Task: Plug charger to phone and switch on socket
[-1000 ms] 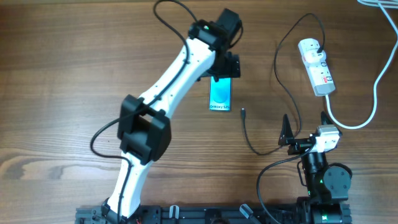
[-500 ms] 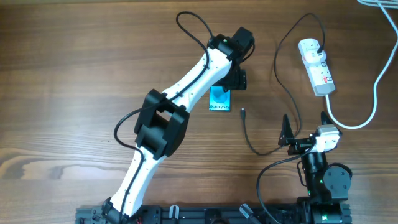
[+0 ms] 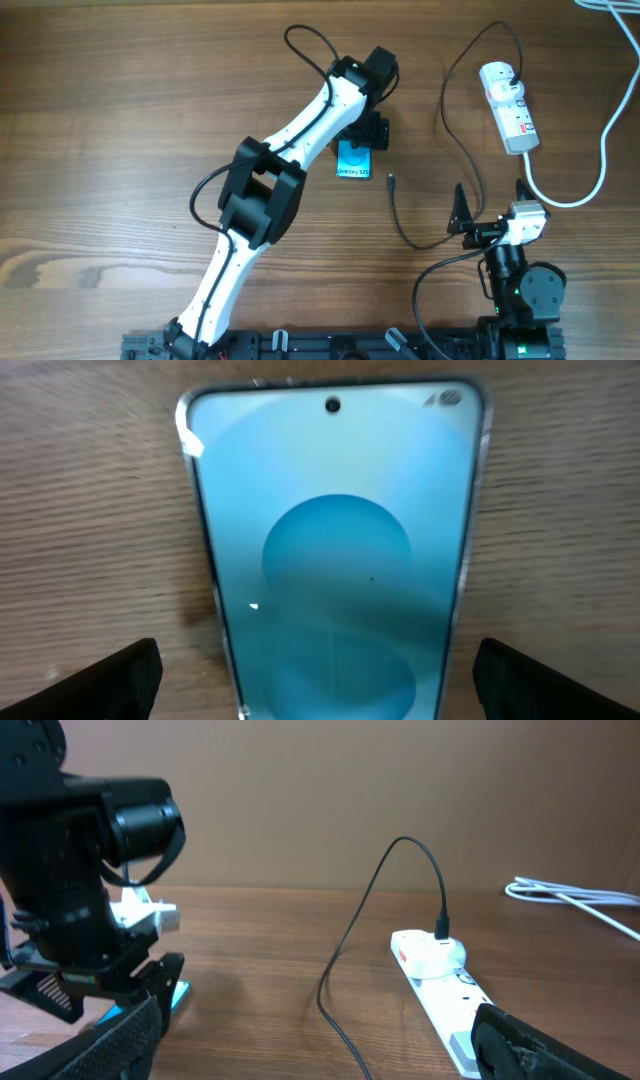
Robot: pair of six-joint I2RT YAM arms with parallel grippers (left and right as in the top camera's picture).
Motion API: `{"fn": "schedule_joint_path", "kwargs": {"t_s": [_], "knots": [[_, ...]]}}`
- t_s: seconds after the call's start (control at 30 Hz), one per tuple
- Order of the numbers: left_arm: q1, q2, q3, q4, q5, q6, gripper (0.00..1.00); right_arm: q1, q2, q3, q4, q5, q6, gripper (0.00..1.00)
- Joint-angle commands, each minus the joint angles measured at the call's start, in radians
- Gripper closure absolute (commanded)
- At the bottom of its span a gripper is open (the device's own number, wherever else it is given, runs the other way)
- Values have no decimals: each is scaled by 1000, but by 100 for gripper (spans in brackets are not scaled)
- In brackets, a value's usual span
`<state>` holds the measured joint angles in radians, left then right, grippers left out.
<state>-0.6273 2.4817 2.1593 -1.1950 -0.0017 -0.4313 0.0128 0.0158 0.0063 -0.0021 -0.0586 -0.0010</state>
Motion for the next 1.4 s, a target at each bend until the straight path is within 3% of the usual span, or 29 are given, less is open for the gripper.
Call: {"fn": "schedule_joint_path", "kwargs": {"t_s": [0.0, 0.47, 1.37], "knots": [[-4, 19, 17, 13, 12, -22, 0, 8, -5, -1, 2, -1, 7, 0], [-12, 19, 16, 14, 12, -87, 0, 8, -5, -1, 2, -1, 7, 0], [-16, 19, -69, 68, 8, -23, 0, 8, -5, -1, 2, -1, 7, 0]]}}
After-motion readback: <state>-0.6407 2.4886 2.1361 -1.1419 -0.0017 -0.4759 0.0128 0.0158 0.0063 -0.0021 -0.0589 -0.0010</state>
